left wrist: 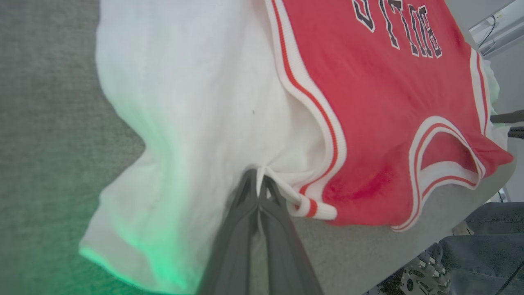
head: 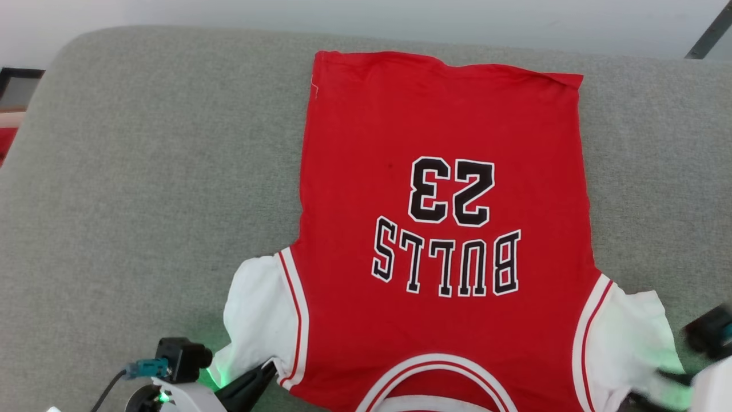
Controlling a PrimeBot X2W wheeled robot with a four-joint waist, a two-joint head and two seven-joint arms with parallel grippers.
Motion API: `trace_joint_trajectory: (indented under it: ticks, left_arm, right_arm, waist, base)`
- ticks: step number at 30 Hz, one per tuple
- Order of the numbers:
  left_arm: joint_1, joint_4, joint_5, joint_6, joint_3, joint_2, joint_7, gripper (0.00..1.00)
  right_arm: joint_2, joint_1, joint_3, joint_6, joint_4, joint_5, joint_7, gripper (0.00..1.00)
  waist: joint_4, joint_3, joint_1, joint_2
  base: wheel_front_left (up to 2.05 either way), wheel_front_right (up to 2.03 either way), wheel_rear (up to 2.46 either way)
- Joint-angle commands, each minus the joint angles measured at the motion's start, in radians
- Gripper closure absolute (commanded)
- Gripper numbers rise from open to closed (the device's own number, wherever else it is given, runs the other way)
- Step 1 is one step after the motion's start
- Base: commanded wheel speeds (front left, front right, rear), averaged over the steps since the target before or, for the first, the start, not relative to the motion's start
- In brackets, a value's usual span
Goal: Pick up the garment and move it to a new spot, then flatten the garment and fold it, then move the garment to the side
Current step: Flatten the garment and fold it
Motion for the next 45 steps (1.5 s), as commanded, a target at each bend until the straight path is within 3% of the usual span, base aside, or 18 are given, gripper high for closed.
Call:
trace_joint_trajectory:
  ticks: [1,8,13,17,23,28,35,43,44,45]
  left_arm:
    - [0.015,0.006,0.007,0.015,-0.004,-0.009,0.005,1.0]
    - [0.005,-0.079,0.047,0.04,0.005,0.002,-0.002,1.0]
    - [-0.043,-0.129,0.077,0.042,0.003,-0.015,0.01,1.0]
    - [-0.09,-0.137,0.105,0.023,-0.007,-0.047,0.032,1.0]
    - [-0.141,-0.117,0.124,-0.01,-0.019,-0.101,0.041,1.0]
    - [-0.175,-0.098,0.133,-0.037,-0.032,-0.141,0.04,1.0]
    - [-0.212,-0.063,0.132,-0.052,-0.052,-0.163,0.034,1.0]
    - [-0.233,-0.042,0.116,-0.052,-0.055,-0.17,0.015,1.0]
    - [-0.235,-0.043,0.113,-0.051,-0.057,-0.17,0.014,1.0]
    - [-0.237,-0.045,0.109,-0.051,-0.057,-0.169,0.011,1.0]
  right_arm:
    - [-0.016,-0.002,-0.034,-0.001,-0.019,0.022,0.006,0.0]
    - [-0.119,0.076,-0.349,-0.001,-0.189,0.234,0.116,0.0]
    - [-0.123,-0.104,-0.504,-0.001,-0.115,0.219,0.169,0.0]
    - [-0.064,-0.387,-0.438,-0.001,0.018,0.096,0.206,0.0]
    - [0.094,-0.816,-0.269,-0.001,0.307,-0.114,0.273,0.0]
    - [0.152,-1.03,-0.216,-0.001,0.558,-0.246,0.315,0.0]
    - [0.206,-1.173,-0.257,-0.001,0.834,-0.369,0.391,0.0]
    - [0.236,-1.162,-0.255,-0.001,0.945,-0.417,0.451,0.0]
    - [0.241,-1.161,-0.253,-0.001,0.946,-0.413,0.448,0.54]
    - [0.246,-1.161,-0.249,-0.001,0.945,-0.406,0.447,1.0]
  waist:
    - [-0.004,0.0,0.0,-0.0001]
    - [0.027,0.02,0.0,-0.0001]
    - [0.082,0.072,0.0,-0.0001]
    - [0.144,0.119,0.0,-0.0001]
    - [0.222,0.177,0.0,-0.0001]
    - [0.288,0.217,0.0,-0.0001]
    - [0.332,0.26,0.0,-0.0001]
    - [0.329,0.278,0.0,-0.0001]
    - [0.326,0.28,0.0,-0.0001]
    - [0.322,0.28,0.0,-0.0001]
  base:
    - [0.0,0.0,0.0]
    - [0.0,0.0,0.0]
    - [0.0,0.0,0.0]
    - [0.0,0.0,0.0]
    - [0.0,0.0,0.0]
    - [0.0,0.0,0.0]
    - [0.0,0.0,0.0]
    - [0.0,0.0,0.0]
    - [0.0,0.0,0.0]
    - [0.0,0.0,0.0]
